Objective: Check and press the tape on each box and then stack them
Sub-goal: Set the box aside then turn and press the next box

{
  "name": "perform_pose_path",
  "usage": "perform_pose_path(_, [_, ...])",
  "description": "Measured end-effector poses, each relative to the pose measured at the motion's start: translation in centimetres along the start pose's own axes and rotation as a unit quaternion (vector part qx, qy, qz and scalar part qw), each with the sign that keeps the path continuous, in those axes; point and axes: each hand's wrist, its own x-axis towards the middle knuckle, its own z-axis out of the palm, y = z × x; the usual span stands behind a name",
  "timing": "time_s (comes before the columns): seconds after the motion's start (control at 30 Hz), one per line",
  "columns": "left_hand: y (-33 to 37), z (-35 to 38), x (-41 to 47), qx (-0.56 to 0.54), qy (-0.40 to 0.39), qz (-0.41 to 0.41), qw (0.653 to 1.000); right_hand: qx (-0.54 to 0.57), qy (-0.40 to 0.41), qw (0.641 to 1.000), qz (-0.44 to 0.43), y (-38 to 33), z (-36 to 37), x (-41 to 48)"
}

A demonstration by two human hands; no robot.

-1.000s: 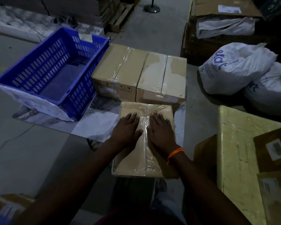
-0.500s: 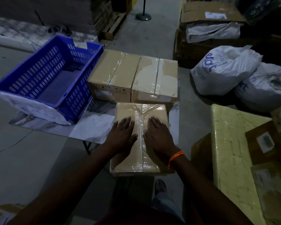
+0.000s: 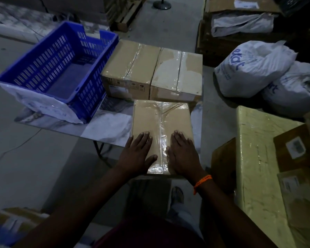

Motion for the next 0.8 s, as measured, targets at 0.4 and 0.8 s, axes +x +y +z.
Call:
perform_pose_path(0.4, [0.6, -1.0, -4.8, -0.035, 0.003, 0.052, 0.998, -0.007, -0.017, 0.999, -0.047, 1.5, 1.2, -4.6])
perform_pose_path(0.8, [-2.0, 4.1, -7.4, -0.114, 0.087, 0.127, 0.981, 0.038, 0.118, 0.986, -0.108, 4.3, 5.7, -8.9])
